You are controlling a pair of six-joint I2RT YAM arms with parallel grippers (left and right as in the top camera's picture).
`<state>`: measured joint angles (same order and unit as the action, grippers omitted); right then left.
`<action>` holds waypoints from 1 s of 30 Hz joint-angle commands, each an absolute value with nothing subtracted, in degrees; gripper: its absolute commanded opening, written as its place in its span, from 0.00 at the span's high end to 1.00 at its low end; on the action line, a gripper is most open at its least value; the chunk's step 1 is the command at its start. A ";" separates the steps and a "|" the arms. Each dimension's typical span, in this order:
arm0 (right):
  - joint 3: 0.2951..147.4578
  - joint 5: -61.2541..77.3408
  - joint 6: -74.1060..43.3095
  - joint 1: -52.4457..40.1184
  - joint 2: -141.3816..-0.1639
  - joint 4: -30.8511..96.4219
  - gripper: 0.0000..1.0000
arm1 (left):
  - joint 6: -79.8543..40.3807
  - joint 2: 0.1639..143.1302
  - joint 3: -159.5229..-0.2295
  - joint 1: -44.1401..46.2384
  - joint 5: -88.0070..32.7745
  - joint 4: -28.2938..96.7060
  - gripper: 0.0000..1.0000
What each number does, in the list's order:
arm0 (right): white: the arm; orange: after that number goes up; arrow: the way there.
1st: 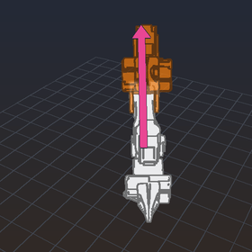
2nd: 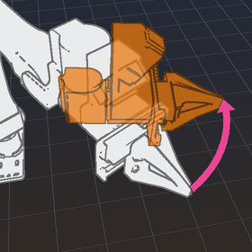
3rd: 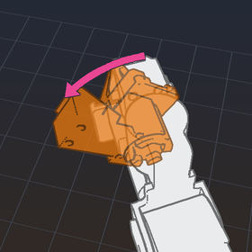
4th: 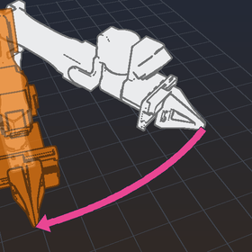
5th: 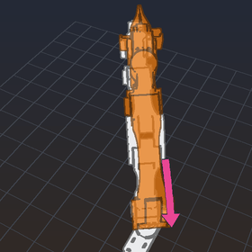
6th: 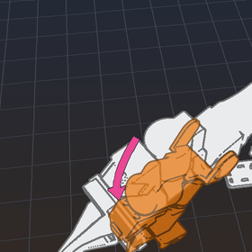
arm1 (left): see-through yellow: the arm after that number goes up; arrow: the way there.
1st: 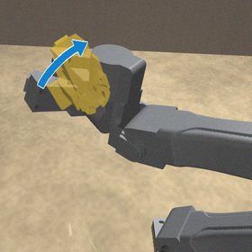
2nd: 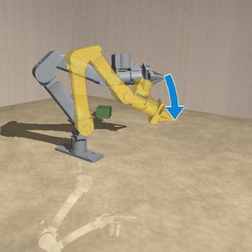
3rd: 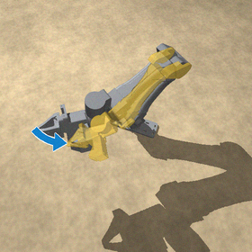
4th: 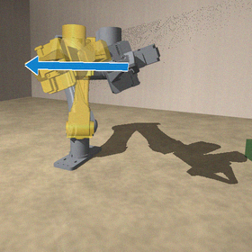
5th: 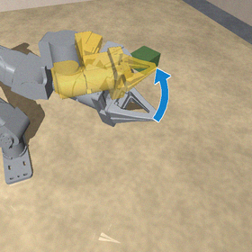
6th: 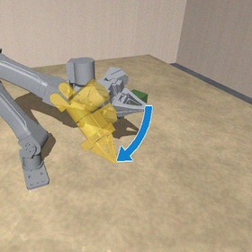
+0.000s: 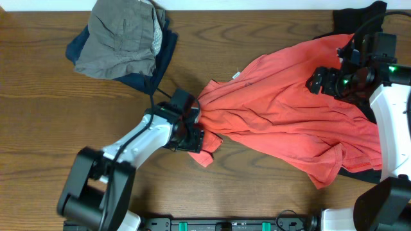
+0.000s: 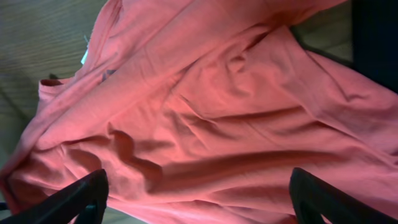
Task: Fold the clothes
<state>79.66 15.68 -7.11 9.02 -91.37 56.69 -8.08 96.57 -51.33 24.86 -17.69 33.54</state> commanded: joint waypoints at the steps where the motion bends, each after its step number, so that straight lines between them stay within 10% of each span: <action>1: 79.68 15.73 -8.97 7.79 -90.98 56.82 0.14 | -8.91 99.94 -50.83 24.99 -16.86 34.13 0.78; 3: 79.68 14.98 -9.52 7.51 -90.98 57.49 0.20 | -8.91 99.94 -50.89 24.99 -16.84 34.98 0.94; 14: 79.68 11.84 -13.32 7.16 -89.78 66.06 0.34 | -8.91 87.07 -61.84 17.72 -13.17 43.94 0.94; 30: 78.22 10.26 -5.28 -10.09 -86.26 74.50 0.28 | -8.86 83.31 -66.67 -8.03 -11.92 32.25 0.94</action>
